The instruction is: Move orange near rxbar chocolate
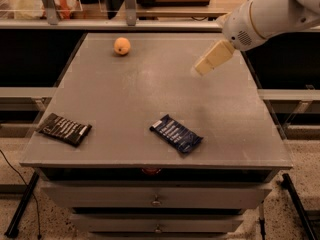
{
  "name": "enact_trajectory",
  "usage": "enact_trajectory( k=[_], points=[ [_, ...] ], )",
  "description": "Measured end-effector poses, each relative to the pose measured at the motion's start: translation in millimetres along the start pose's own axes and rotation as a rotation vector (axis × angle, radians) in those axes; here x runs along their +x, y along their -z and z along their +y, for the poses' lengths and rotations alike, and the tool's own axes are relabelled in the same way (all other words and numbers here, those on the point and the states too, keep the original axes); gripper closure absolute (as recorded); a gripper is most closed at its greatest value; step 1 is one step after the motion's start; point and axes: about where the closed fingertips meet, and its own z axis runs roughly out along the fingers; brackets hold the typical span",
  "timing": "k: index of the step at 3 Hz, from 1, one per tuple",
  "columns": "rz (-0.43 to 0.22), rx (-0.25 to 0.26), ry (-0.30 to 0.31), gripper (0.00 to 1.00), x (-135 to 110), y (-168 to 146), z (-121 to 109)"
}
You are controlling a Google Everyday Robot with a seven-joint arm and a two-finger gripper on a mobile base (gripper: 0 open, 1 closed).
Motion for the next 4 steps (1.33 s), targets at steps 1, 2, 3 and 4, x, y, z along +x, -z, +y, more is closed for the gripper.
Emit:
enact_trajectory(
  k=[1,2,3,4],
  points=[
    [-0.028,-0.042,0.076,0.00,-38,-28,-4],
    [-0.014,-0.091,0.155,0.00,-69,-63,-5],
    [0.004,-0.127,0.207,0.00,-90,-98,-4],
    [0.026,-0.142,0.210,0.00,-102,-132,-3]
  ],
)
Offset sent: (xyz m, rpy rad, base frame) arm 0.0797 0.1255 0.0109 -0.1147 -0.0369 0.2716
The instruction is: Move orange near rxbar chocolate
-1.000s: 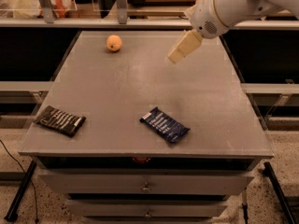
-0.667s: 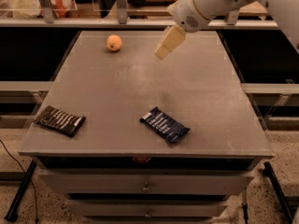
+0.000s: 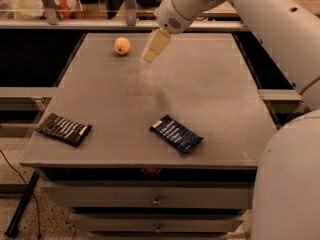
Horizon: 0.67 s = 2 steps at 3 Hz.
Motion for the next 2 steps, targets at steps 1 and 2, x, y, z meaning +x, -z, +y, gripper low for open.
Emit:
enact_trajectory(
  k=[1,2],
  points=[
    [0.034,0.028,-0.074,0.00,2.8,-29.8,-10.5],
    [0.032,0.031,-0.119,0.00,1.9,-32.6,-11.1]
  ],
)
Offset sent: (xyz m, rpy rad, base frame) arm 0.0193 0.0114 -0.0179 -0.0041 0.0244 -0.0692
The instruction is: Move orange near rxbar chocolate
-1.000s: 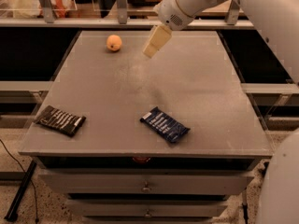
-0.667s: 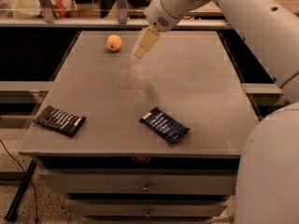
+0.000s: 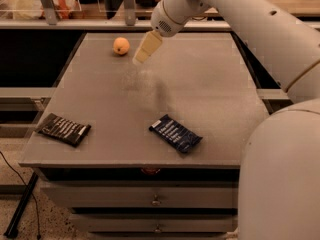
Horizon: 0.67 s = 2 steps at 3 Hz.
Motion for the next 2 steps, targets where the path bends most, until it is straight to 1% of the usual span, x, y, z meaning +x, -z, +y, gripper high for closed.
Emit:
enact_trajectory(
  k=[1,2],
  points=[
    [-0.034,0.004,-0.008,0.00,-2,0,4],
    [-0.112,0.010,-0.022,0.00,-10,-15,-1]
  ],
)
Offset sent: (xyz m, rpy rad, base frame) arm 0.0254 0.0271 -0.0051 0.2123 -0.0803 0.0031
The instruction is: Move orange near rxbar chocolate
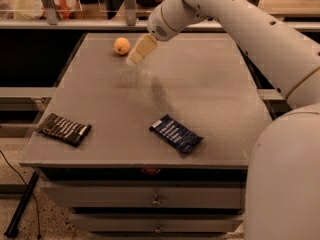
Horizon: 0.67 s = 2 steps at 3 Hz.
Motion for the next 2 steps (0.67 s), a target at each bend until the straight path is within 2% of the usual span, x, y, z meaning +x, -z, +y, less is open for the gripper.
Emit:
enact_trajectory(
  k=[2],
  points=[
    [-0.119,0.013,-0.043,0.00,-18,-36,-10]
  ],
)
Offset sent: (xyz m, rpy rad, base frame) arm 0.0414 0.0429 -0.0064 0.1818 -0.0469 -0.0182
